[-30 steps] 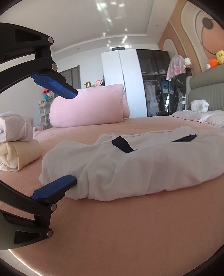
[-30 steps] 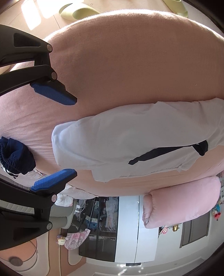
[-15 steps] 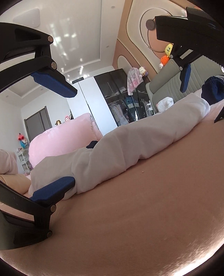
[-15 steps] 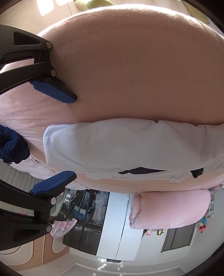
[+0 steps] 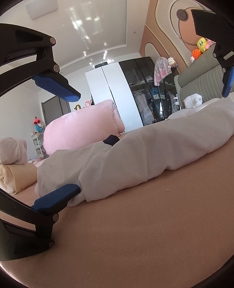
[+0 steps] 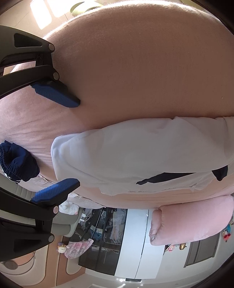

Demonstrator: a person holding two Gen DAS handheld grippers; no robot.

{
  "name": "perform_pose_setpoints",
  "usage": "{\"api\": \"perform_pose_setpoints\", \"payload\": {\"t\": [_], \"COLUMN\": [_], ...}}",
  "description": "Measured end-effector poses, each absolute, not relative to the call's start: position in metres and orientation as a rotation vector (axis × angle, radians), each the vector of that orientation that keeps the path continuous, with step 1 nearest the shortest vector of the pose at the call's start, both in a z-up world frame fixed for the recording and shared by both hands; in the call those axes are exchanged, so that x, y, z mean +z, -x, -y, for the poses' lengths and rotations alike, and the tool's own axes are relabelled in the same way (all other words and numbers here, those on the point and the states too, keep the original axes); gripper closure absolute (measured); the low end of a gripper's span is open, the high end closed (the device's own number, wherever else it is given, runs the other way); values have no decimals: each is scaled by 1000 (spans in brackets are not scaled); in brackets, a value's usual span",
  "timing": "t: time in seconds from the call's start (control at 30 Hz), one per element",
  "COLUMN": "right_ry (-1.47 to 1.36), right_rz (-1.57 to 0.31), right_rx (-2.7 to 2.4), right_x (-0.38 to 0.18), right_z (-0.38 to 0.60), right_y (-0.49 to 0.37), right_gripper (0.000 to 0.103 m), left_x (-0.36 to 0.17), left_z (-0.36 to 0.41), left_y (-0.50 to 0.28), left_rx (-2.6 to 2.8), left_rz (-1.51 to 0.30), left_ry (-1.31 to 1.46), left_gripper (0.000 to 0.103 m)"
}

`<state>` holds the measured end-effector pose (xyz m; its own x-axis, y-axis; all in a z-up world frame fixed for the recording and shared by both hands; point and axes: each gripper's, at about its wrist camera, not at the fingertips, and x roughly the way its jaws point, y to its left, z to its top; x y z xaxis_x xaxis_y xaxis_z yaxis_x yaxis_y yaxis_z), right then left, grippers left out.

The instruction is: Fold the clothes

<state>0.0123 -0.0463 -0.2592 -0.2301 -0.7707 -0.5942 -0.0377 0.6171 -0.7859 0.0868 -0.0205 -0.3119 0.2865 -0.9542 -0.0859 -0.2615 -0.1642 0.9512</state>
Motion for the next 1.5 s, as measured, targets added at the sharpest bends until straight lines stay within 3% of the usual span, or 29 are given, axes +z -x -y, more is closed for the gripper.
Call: {"api": "perform_pose_setpoints", "payload": {"t": [0.13,0.33,0.73,0.83,0.87,1.1,1.17,1.33,1.5], "right_ry": [643,644,650,652,653,727,714,694,786], "right_rz": [-1672,-1662,-1617,-1617,-1618,-1631,-1625,-1604,-1595], "right_rx": [-779,-753,-801,-813,-816,-805,-812,-821,-820], "right_x": [-255,-252,-253,-256,-257,-264,-263,-260,-267], "right_z": [45,33,41,48,51,47,48,50,47], "right_y": [-11,-7,-14,-18,-19,-22,-21,-19,-20], "right_gripper": [22,22,22,22,22,22,22,22,21], "left_x": [-312,-295,-285,-280,-277,-262,-262,-281,-294], "left_z": [18,11,34,47,51,86,85,60,47], "left_y": [-87,-89,-78,-80,-82,-100,-99,-74,-60], "left_rx": [-956,-1107,-1260,-1300,-1311,-1393,-1410,-1344,-1275], "left_rz": [1111,840,702,584,542,144,160,483,644], "left_ry": [-1641,-1859,-1917,-1894,-1880,-1787,-1792,-1910,-1958], "left_gripper": [12,15,14,10,1,0,0,0,0]}}
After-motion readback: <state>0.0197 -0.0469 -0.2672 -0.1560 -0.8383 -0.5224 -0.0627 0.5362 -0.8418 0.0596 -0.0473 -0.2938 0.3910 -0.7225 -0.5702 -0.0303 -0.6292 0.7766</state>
